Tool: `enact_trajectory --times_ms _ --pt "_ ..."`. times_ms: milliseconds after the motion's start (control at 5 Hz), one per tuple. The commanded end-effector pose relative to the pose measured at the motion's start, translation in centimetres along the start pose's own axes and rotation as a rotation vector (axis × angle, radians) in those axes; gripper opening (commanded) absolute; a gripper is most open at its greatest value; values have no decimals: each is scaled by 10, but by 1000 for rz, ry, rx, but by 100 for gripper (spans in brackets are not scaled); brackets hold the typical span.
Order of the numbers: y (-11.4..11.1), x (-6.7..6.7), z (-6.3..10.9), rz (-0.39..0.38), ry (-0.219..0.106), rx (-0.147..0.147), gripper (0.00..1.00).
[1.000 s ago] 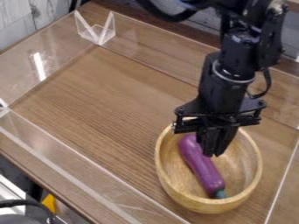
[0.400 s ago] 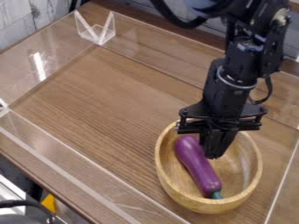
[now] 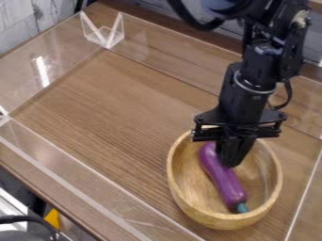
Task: Put the purple eggplant in the brown bowl
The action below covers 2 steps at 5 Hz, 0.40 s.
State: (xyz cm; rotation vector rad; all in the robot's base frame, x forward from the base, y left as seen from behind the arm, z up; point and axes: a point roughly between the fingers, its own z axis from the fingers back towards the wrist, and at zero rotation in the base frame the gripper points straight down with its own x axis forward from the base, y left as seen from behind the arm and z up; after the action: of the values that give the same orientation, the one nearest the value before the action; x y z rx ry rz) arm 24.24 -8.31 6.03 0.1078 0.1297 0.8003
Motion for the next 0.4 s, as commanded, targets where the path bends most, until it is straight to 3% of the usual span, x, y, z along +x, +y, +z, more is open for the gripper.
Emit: enact_trajectory --times_ms 0,200 --pt "-1 -4 19 -24 -32 -48 0" --pt "-3 -6 12 -93 -42 -41 100"
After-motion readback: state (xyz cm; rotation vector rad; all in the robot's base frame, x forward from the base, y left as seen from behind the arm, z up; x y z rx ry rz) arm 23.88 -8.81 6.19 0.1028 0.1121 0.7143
